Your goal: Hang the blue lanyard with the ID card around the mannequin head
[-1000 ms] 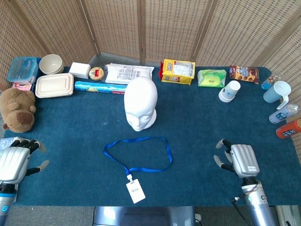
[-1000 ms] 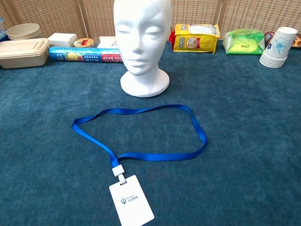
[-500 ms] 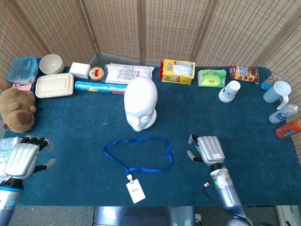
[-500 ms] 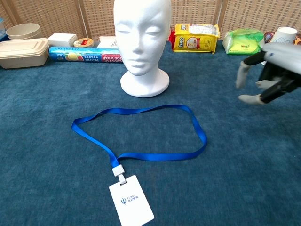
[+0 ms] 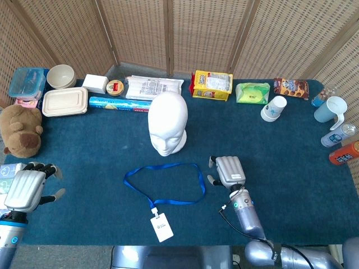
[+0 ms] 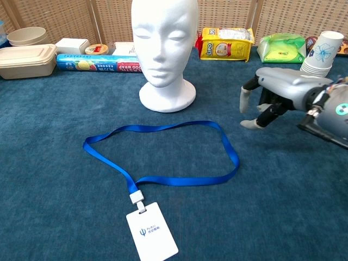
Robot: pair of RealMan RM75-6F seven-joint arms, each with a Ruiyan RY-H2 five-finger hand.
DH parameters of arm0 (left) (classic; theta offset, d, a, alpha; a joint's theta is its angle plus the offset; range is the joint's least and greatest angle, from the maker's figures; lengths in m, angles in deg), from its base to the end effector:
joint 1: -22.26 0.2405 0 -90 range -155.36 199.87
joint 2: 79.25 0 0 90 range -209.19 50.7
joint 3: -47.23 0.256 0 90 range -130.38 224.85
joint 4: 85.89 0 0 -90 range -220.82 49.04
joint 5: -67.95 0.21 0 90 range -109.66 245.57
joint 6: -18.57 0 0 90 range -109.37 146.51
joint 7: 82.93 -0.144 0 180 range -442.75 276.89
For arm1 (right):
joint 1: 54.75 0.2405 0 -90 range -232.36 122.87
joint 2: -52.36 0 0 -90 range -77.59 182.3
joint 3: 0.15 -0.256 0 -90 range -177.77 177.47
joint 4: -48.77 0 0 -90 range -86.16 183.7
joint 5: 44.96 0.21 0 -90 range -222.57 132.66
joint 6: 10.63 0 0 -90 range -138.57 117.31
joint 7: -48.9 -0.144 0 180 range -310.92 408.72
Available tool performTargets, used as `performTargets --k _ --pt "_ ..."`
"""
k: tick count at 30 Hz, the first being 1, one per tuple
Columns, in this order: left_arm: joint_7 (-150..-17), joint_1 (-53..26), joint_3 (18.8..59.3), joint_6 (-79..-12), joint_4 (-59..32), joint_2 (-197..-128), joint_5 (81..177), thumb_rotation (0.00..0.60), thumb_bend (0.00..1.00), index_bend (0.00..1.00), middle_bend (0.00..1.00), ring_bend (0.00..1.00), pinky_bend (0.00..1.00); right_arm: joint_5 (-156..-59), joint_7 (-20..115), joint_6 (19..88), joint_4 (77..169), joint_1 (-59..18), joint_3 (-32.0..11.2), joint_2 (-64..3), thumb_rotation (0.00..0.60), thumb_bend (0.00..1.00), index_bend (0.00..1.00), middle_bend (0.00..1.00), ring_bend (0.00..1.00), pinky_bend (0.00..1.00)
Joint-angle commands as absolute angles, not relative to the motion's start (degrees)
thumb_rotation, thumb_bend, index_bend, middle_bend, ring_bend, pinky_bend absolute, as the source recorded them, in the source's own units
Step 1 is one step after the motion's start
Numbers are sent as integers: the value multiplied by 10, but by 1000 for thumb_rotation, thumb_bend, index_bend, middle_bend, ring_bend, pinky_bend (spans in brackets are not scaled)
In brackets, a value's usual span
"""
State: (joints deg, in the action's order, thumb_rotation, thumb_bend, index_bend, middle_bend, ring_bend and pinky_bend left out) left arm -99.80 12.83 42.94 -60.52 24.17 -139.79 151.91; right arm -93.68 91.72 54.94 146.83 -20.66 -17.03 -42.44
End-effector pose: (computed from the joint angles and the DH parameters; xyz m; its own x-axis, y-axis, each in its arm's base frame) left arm -0.2414 0.1995 0.1445 0.4425 0.0655 0.8944 0.8943 -0.1066 -0.4347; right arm -0.1360 -0.3037 -0.0225 0.3643 -0.2879 0.8857 -0.9310 -0.1364 0.3386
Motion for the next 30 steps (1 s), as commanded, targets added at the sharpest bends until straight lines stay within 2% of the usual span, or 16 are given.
performTargets --k 1,15,30 --pt "-995 127 430 -604 240 -1399 1516 600 179 515 498 443 308 -914 937 553 1454 -188 -175 -443 517 324 452 1000 1000 1000" --pt "-969 130 435 -608 217 -1403 1509 600 180 515 498 443 307 -813 1000 577 1419 -123 -198 -493 517 315 453 1000 1000 1000" --pt "-938 131 443 -606 191 -1402 1508 600 180 515 498 443 308 -753 1038 603 1383 -69 -211 -538 516 314 453 1000 1000 1000"
